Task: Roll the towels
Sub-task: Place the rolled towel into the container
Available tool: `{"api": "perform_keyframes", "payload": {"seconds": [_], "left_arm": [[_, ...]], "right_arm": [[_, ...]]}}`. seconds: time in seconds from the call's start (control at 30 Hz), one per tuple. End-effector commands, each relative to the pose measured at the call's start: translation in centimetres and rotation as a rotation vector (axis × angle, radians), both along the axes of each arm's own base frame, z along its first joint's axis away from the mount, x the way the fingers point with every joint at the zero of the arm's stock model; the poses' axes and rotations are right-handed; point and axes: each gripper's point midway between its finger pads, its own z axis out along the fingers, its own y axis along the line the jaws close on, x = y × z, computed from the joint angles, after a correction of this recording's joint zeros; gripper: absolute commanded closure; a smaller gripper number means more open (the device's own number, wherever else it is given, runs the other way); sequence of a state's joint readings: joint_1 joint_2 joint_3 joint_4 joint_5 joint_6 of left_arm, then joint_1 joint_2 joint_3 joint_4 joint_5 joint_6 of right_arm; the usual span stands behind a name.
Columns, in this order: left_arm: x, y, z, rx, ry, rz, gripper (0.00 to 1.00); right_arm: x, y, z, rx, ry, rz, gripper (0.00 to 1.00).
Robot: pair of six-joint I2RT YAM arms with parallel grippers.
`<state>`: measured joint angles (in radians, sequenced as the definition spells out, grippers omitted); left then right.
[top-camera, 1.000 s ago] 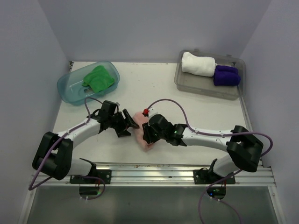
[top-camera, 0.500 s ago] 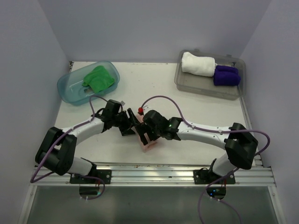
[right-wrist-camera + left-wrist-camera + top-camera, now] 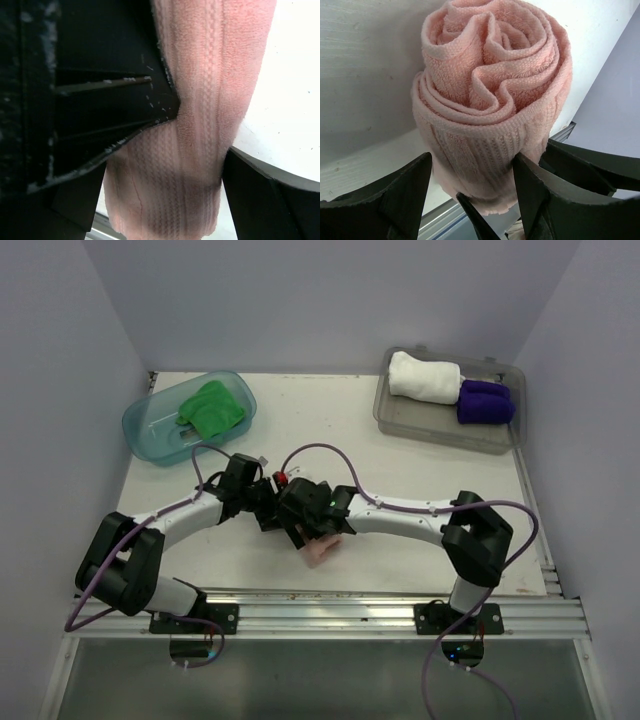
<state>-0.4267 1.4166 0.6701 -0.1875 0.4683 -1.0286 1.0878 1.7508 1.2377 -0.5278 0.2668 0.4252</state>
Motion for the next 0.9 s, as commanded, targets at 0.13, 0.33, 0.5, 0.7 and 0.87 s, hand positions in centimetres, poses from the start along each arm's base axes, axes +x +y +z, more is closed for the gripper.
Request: {"api": "perform_keyframes", "payload": {"seconds": [0.13, 0.33, 0.5, 0.7, 0.87], "left_arm": [[0.9, -0.5, 1.0, -0.004, -0.046, -0.02, 0.31], [0.8, -0.4, 1.0, 0.005, -0.044, -0.02, 0.31], [1.3, -0.1, 2.1, 0.021, -0.071, -0.019, 0.31], [3.0, 1.7, 6.0, 0.012, -0.166, 0.002, 0.3], [4.0, 4.1, 8.2, 0.011, -0.224, 0.032, 0.29]], "right_arm": [[0.5, 0.2, 0.0, -0.061, -0.069, -0.028, 0.07], [0.3, 0.3, -1.4, -0.068, -0.048, -0.023, 0.19], [0.8, -0.9, -1.6, -0.04, -0.034, -0.079, 0.62], [1.9, -3.7, -1.1, 0.026, 0.004, -0.174, 0.85], [3.0, -5.6, -0.5, 0.023, -0.012, -0.232, 0.87]]}}
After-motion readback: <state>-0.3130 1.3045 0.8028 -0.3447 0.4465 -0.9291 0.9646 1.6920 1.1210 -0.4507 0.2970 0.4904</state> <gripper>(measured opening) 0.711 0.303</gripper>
